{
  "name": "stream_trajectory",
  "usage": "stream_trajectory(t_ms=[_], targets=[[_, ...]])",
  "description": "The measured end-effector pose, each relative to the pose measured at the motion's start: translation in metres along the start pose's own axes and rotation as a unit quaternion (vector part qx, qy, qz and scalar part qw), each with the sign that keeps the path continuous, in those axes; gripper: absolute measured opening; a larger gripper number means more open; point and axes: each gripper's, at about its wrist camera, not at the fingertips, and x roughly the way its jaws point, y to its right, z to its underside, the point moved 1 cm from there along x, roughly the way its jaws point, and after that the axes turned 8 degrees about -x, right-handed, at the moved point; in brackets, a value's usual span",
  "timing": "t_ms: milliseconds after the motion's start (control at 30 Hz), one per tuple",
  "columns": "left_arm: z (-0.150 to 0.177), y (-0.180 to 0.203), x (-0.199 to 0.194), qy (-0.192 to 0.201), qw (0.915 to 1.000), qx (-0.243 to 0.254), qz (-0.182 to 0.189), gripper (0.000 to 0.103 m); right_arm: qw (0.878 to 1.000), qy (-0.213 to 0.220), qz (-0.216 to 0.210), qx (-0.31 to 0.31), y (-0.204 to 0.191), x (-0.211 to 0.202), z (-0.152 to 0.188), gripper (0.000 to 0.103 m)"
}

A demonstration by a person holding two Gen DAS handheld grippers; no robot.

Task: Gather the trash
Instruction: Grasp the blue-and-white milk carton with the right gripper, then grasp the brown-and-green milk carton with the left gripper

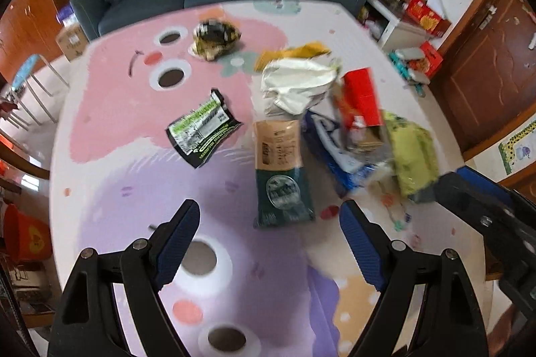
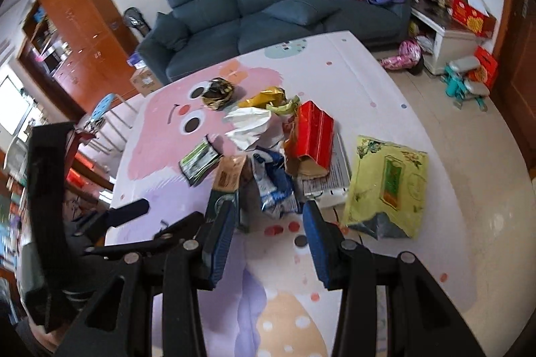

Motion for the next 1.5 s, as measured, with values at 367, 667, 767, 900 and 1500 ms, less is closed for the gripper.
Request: stream_trajectory(t_ms=[367, 667, 767, 900, 1500], targets=[[-0.026, -0.011, 0.080, -0.069, 0.9972, -0.019, 0.022, 0.085, 0.999, -0.033, 0.017, -0.012, -0.012, 0.051, -0.019, 0.043], [-0.026, -0.045, 0.085, -0.068, 0.9968, -0.032, 0.025, 0.086, 0.997, -0.066, 0.021, -0.038, -0.026, 0.072, -0.022, 0.043], [-0.025, -0.057, 0.082, -0.071, 0.9965, -0.038, 0.023, 0.086, 0.994, -0.079, 0.036, -0.063, -0.032, 0.083, -0.025, 0.043], [-0.022, -0.065, 0.077, -0.074, 0.9964, -0.037, 0.016, 0.086, 0.986, -0.093, 0.074, -0.113, -0.043, 0.099, -0.026, 0.043], [-0.045, -0.040, 0.080, -0.082, 0.9946, -0.063, 0.016, 0.086, 0.994, -0.098, 0.004, -0.048, -0.017, 0.111, -0.019, 0.021]])
